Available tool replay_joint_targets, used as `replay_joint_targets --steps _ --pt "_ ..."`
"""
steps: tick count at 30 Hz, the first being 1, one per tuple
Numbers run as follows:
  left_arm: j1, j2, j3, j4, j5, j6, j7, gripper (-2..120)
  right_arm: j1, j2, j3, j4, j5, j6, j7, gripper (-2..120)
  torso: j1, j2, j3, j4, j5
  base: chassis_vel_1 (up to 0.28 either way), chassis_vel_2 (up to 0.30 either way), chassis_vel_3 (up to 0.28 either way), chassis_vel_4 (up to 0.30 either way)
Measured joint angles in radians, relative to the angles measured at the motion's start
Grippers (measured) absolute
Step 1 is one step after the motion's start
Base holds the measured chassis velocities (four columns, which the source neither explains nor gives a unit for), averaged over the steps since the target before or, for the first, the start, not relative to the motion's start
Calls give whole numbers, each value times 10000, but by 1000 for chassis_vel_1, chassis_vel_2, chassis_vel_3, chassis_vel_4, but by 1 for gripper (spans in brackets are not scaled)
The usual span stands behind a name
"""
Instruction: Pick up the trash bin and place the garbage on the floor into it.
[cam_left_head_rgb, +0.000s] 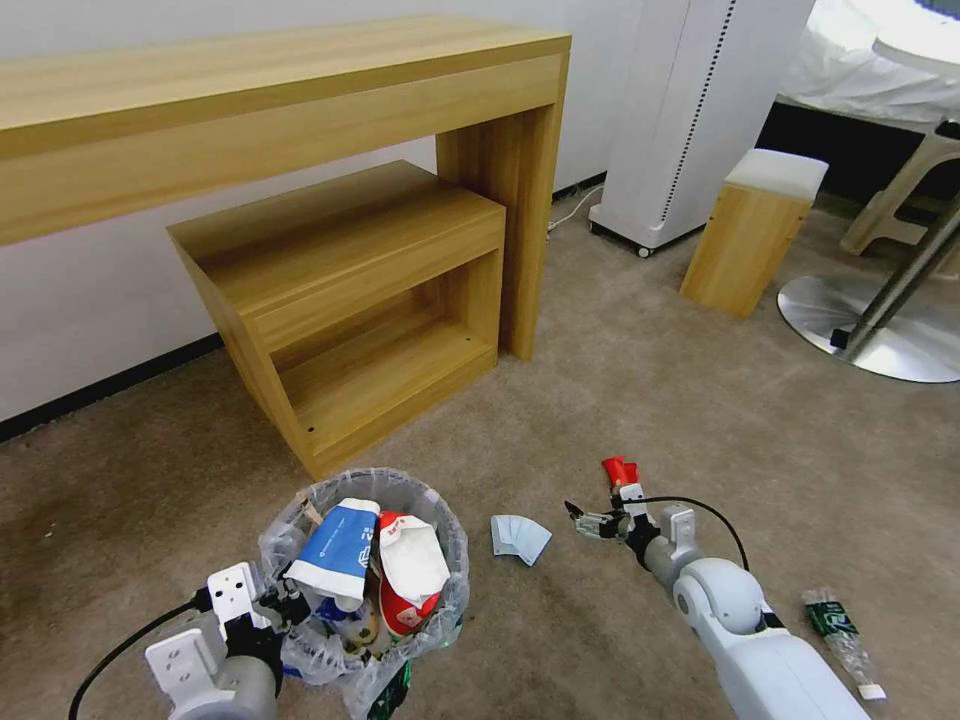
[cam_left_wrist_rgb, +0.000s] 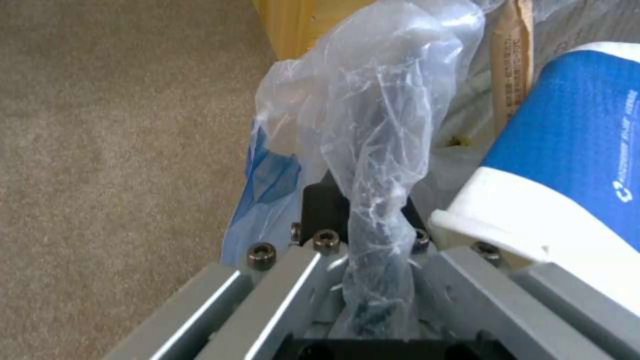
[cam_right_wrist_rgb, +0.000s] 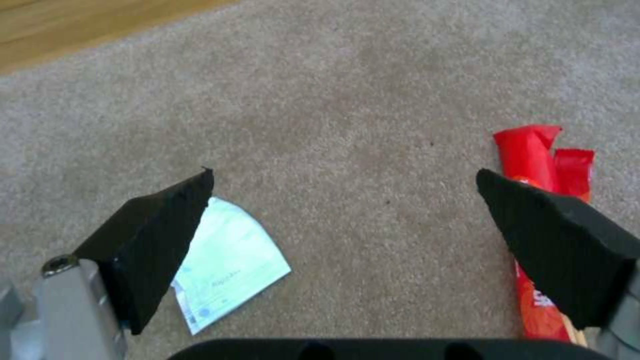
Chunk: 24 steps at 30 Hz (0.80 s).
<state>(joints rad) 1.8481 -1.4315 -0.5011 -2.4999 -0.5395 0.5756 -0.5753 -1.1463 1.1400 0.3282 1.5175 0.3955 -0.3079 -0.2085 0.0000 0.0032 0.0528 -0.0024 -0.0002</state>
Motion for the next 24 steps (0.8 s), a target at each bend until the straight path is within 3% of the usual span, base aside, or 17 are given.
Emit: replay_joint_targets --steps 6,14,24 --pt "0 0 0 0 0 -1 0 0 -6 -10 154 51 -282 14 -260 100 0 0 0 1 2 0 0 0 0" --pt "0 0 0 0 0 0 0 0 251 -35 539 -414 -664 -372 240 100 0 0 -1 -1 0 0 0 0 0" --pt "0 0 -1 0 0 0 0 0 1363 841 771 -2668 102 -929 396 100 0 0 -1 1 4 0 0 0 0"
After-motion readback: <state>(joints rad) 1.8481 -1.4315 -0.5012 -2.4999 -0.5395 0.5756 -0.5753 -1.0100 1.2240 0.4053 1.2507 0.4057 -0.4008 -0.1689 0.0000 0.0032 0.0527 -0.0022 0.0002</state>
